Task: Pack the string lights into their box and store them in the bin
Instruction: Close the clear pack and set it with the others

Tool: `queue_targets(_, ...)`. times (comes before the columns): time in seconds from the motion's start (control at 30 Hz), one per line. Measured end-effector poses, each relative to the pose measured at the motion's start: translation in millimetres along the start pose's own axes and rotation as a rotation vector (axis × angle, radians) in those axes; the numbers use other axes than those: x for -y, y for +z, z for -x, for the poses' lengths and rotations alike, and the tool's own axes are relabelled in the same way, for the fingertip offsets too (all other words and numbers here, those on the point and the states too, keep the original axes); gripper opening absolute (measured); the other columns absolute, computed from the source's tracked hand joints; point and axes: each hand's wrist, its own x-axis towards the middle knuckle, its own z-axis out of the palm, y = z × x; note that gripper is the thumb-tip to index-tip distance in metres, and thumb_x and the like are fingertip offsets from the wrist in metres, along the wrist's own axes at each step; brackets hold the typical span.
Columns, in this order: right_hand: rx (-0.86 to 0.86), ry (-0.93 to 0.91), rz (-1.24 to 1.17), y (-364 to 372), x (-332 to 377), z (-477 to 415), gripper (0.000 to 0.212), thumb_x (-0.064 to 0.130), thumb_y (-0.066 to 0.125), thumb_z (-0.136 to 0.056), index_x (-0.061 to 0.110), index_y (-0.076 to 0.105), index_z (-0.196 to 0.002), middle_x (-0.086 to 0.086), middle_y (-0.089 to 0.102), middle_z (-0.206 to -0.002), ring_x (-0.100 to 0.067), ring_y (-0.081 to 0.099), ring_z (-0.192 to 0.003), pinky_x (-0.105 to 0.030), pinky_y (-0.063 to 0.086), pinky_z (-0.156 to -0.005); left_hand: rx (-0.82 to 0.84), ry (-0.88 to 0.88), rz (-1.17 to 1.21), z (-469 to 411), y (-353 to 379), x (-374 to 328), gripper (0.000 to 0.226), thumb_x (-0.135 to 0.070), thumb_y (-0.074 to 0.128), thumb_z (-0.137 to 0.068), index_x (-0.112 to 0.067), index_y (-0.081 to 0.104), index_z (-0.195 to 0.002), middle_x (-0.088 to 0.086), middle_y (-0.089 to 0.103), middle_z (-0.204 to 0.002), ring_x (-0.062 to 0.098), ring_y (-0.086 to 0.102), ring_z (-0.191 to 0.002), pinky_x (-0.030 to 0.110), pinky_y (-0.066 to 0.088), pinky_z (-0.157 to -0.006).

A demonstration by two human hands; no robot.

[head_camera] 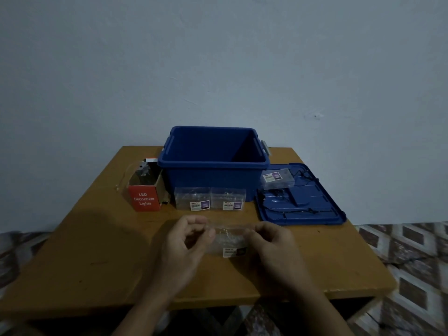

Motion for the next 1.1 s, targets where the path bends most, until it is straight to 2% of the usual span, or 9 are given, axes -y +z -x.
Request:
queue_targets(0.07,-0.018,-0.079,-0.083,-2.0,-0.6,-2.6,0.008,0.013,0.062,-0.097,0.013,0.070,-0.094,0.001,0.071,-0.078,-0.009,0.062,-0.059,-0.017,0.048,-0.054,0.006,0.004,0.039,-0.5,0.7,0.2,0.032,-0.040,0.073,-0.086,-0.025,0.064,-0.113,-0.010,0.074,-0.103,0.006,0.069,-0.093,0.021,0.054,-0.075)
queue_targets(0.13,-0.018,-0.145,-0.126,-2.4,-1.9,-3.4,0.009,0.009,0.062,-0.096,0.007,0.068,-0.091,0.000,0.065,-0.066,-0.013,0.056,-0.053,-0.022,0.046,-0.050,0.019,0.008,0.104,0.6,1.4,-2.4,0.033,-0.032,0.071,-0.085,-0.020,0.062,-0.115,-0.004,0.075,-0.103,0.009,0.069,-0.077,0.023,0.054,-0.067)
queue_targets(0.23,0.027,-0.143,-0.200,-0.5,-4.5,-3.1,0.011,0.008,0.057,-0.099,0.005,0.067,-0.094,-0.011,0.066,-0.068,-0.023,0.058,-0.056,-0.032,0.051,-0.053,0.042,0.038,0.153,1.4,-1.6,-3.2,0.032,-0.029,0.074,-0.088,-0.017,0.064,-0.116,0.001,0.075,-0.105,0.017,0.063,-0.061,0.025,0.051,-0.058)
queue_targets(0.37,0.077,-0.076,-0.300,-4.0,-7.9,0.3,0.016,-0.003,0.053,-0.096,0.002,0.068,-0.100,-0.017,0.069,-0.079,-0.027,0.062,-0.065,-0.034,0.054,-0.058,0.048,0.078,0.150,1.4,-3.5,-1.2,0.031,-0.043,0.067,-0.086,-0.023,0.074,-0.109,0.005,0.074,-0.086,0.022,0.063,-0.062,0.031,0.051,-0.056)
queue_targets(0.43,0.105,-0.090,-0.279,-5.7,-8.7,2.4,0.014,-0.001,0.057,-0.095,0.004,0.067,-0.103,-0.015,0.071,-0.083,-0.025,0.064,-0.066,-0.032,0.054,-0.061,0.043,0.083,0.103,1.6,-2.3,0.5,0.016,-0.037,0.068,-0.093,-0.029,0.076,-0.103,0.006,0.069,-0.070,0.018,0.063,-0.061,0.028,0.051,-0.055)
queue_targets(0.5,0.105,-0.118,-0.237,-6.6,-9.2,3.6,0.010,0.005,0.062,-0.095,0.006,0.066,-0.104,-0.010,0.072,-0.081,-0.022,0.064,-0.064,-0.028,0.055,-0.061,0.026,0.070,0.083,1.5,-0.3,0.8,0.019,-0.031,0.062,-0.090,-0.027,0.076,-0.101,0.006,0.066,-0.065,0.016,0.063,-0.060,0.026,0.050,-0.055)
queue_targets(0.77,0.078,-0.177,-0.131,-5.3,-7.5,4.8,0.009,0.014,0.064,-0.093,0.008,0.068,-0.099,-0.008,0.073,-0.080,-0.019,0.067,-0.065,-0.025,0.056,-0.060,0.016,0.085,0.050,2.1,0.5,-3.9,0.014,-0.007,0.066,-0.094,-0.015,0.076,-0.101,0.004,0.070,-0.068,0.017,0.064,-0.056,0.023,0.050,-0.052)
queue_targets(0.93,0.018,-0.114,-0.089,-0.8,-5.6,0.8,0.001,0.008,0.063,-0.095,0.009,0.064,-0.095,-0.008,0.070,-0.083,-0.015,0.062,-0.059,-0.026,0.055,-0.055,0.025,0.028,0.096,-2.4,-0.9,-6.1,0.023,-0.035,0.077,-0.083,-0.013,0.075,-0.090,0.007,0.067,-0.065,0.020,0.061,-0.053,0.026,0.048,-0.048)
queue_targets(1.1,-0.027,-0.081,0.018,8.0,-2.5,-5.8,0.009,0.009,0.061,-0.094,0.018,0.063,-0.095,-0.004,0.066,-0.098,-0.015,0.059,-0.068,-0.025,0.050,-0.056,0.080,-0.100,0.051,-7.5,3.1,-13.0,0.005,-0.018,0.069,-0.091,-0.016,0.070,-0.096,0.002,0.067,-0.076,0.011,0.054,-0.054,0.020,0.044,-0.048)
